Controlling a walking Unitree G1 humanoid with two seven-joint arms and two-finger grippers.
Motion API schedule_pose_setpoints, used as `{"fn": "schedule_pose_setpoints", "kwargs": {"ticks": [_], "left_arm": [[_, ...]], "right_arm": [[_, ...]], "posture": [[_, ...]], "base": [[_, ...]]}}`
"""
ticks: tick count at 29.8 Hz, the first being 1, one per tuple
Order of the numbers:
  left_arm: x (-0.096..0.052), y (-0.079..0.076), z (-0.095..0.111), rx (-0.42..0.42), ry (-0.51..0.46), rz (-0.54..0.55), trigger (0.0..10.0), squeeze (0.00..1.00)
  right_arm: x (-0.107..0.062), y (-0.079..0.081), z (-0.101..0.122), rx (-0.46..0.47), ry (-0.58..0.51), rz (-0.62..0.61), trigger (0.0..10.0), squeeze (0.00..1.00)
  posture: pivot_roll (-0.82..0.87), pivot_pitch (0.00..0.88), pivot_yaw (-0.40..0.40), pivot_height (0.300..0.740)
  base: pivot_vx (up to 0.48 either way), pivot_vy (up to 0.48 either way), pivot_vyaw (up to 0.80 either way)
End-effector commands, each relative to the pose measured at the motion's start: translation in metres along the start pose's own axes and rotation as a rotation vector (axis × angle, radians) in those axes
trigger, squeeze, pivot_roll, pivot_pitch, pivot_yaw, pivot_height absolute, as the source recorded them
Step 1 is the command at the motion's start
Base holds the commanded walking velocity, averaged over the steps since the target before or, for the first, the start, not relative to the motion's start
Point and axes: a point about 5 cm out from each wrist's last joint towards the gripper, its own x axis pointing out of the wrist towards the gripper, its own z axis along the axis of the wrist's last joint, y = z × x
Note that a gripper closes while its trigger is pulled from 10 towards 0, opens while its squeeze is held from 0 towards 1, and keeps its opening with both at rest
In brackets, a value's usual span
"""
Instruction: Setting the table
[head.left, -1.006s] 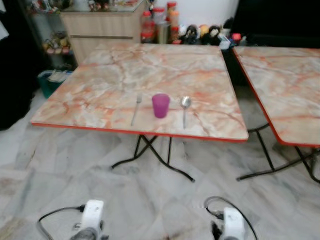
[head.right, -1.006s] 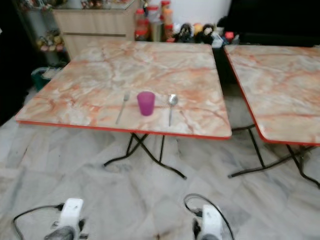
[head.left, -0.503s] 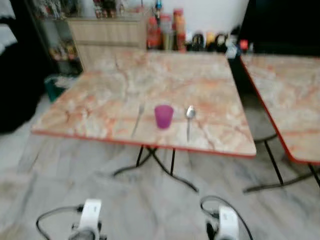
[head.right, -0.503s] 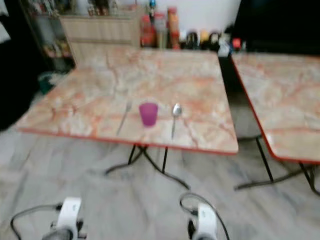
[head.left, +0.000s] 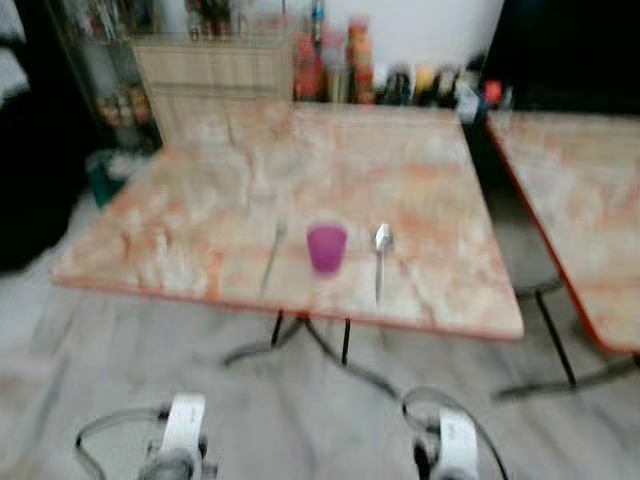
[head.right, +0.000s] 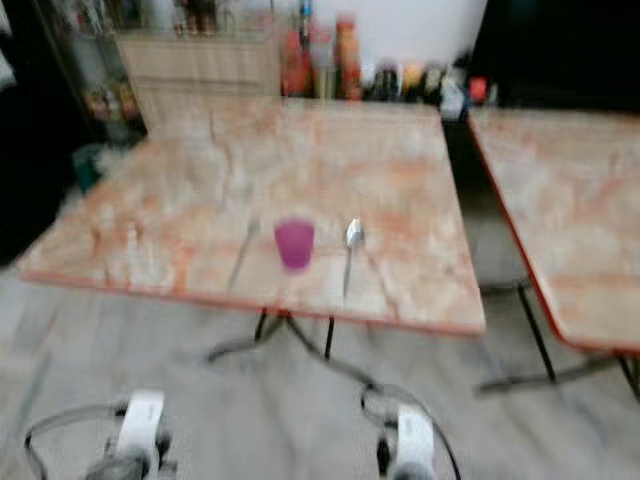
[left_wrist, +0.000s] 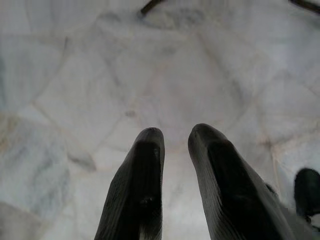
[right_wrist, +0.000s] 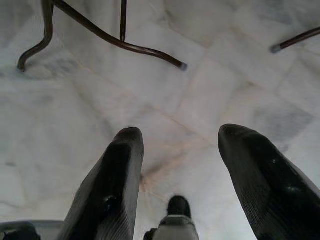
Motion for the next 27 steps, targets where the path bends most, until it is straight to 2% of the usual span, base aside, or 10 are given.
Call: {"fn": "schedule_pose_setpoints", "kwargs": {"ticks": [1,9,15,27], "left_arm": [[0.0002,-0.0044,-0.0004,-0.011,0.001,-0.02,10.0,0.0],[-0.0003,-0.0006,-0.0036,-0.003,0.024,0.002,10.0,0.0],[-0.0006,0.0011,-0.0045,-0.002,0.026,0.008,10.0,0.0],[-0.0001,0.001,-0.0021,0.005,0.02,0.006,10.0,0.0]], "right_arm": [[-0.001,-0.0076,-0.0024,0.007,0.006,-0.022,10.0,0.0],[-0.001,-0.0075,-0.0029,0.013,0.007,-0.024,10.0,0.0],[-0.001,-0.0074,-0.0029,0.027,0.008,-0.027,10.0,0.0],[-0.0011,-0.0054,-0.0025,0.025,-0.001,-0.024,10.0,0.0]], "posture": [[-0.01,0.0,0.019,0.736],[0.0,0.0,0.018,0.736],[0.0,0.0,0.02,0.736],[0.0,0.0,0.025,0.736]], "base": [[0.0,0.0,0.0],[0.0,0.0,0.0],[0.0,0.293,-0.49],[0.0,0.304,0.0]]}}
